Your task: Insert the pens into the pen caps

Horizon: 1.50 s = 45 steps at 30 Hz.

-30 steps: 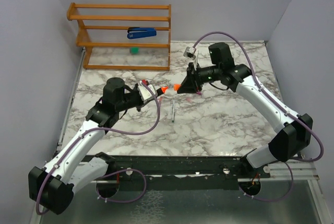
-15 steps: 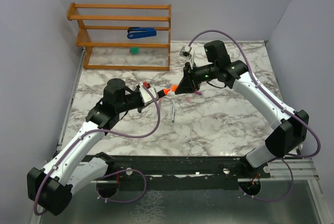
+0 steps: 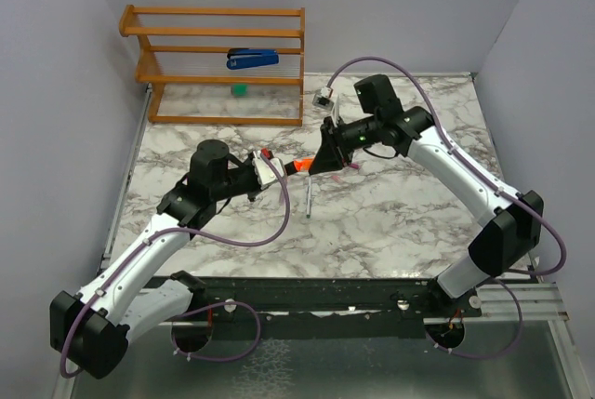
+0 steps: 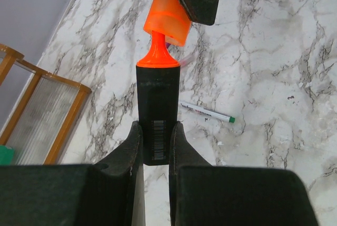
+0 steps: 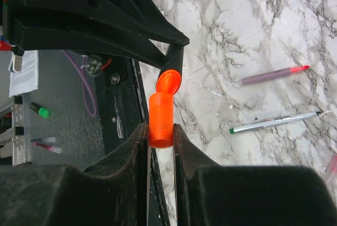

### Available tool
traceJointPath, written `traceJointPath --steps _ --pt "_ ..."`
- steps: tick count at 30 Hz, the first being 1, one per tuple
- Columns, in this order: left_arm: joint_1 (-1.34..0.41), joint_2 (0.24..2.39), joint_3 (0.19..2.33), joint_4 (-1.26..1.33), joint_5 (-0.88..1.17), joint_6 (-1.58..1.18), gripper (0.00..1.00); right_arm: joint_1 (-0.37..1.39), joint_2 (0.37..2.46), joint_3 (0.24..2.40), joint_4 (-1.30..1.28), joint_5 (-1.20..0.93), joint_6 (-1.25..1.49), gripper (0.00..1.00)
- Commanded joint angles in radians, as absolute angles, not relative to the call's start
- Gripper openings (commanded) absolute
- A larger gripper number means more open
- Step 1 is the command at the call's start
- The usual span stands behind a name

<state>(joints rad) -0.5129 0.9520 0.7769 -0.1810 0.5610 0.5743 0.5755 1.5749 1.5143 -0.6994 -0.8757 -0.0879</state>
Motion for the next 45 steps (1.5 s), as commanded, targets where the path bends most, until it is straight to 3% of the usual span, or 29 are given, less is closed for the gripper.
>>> traceJointPath --steps 1,23,35,39,45 --pt "-0.518 0.940 0.793 -0.180 0.538 0.607 0.00 0.592 1.602 1.550 -0.754 -0.866 -0.088 0.01" --pt "-0.612 0.963 0.791 -0.202 0.446 0.686 0.00 0.606 1.674 1.614 -0.835 -0.818 -0.049 0.01" --pt "-0.655 0.994 0.774 -0.151 0.396 0.714 0.00 0.633 1.709 1.633 -0.855 -0.794 -0.020 0.07" --pt "-0.667 1.008 0.770 -0.133 0.380 0.719 0.00 0.643 1.719 1.638 -0.857 -0.790 -0.017 0.11" --pt "-0.669 1.001 0.738 -0.068 0.373 0.698 0.00 0.644 1.716 1.641 -0.851 -0.754 -0.008 0.27"
